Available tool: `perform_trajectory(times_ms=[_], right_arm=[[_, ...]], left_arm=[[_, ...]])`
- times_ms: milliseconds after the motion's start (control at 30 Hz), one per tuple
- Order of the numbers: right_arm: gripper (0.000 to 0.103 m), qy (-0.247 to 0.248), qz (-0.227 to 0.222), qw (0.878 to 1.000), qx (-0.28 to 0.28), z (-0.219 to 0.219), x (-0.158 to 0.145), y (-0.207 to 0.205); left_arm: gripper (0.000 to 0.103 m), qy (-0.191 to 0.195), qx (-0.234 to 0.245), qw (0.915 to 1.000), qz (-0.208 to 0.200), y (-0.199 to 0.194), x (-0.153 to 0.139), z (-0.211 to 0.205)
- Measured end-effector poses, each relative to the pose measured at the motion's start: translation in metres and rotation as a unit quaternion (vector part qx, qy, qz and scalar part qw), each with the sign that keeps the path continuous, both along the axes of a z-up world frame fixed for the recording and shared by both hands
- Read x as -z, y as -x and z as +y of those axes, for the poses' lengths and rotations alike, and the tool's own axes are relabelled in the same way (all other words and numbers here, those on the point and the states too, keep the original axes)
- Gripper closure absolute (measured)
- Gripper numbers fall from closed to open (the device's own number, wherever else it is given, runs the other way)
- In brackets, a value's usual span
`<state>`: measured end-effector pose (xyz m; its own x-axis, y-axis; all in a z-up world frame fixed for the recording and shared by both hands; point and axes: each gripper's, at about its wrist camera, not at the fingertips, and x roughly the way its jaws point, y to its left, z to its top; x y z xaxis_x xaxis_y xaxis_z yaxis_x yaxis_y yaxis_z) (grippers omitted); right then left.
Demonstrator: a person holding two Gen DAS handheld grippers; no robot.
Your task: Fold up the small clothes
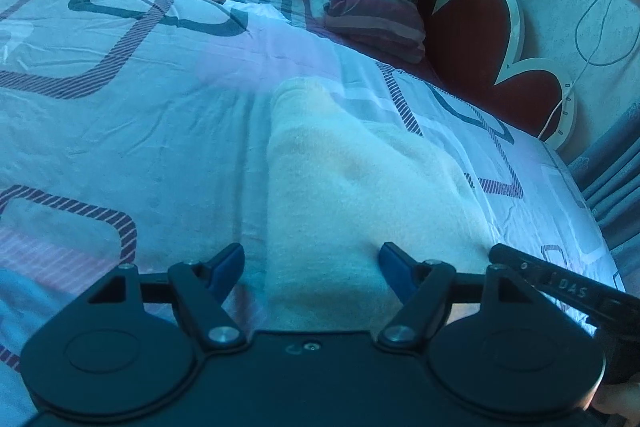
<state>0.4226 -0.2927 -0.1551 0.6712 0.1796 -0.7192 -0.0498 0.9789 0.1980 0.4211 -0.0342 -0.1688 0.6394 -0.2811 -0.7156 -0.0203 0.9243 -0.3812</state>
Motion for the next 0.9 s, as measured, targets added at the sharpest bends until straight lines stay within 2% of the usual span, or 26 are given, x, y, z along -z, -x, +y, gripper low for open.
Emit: perform_trajectory(times_ms=[233, 367, 600, 900], right_arm=[[0.083, -0.015, -0.015, 1.0, -0.009, 0.004, -0.017, 0.027], [0.073, -0.016, -0.001, 1.0, 0.001, 0.004, -0.01, 0.042], [0.072, -0.012, 0.029, 0.999, 0.016, 0.001, 0.003, 0.07], [0.073, 0.021, 0.055, 0.998, 0.027, 0.005, 0.013, 0.093]], left_arm=[[0.03, -0.005, 0.01, 0.9999, -0.001, 0.013, -0.008, -0.004], [0.03, -0.005, 0.02, 0.9998, 0.002, 0.022, -0.007, -0.006], [0.032, -0.006, 0.042, 0.9989, 0.022, 0.045, 0.006, -0.004], [0.033, -0.027, 0.087, 0.9958, 0.009, 0.076, 0.009, -0.001]])
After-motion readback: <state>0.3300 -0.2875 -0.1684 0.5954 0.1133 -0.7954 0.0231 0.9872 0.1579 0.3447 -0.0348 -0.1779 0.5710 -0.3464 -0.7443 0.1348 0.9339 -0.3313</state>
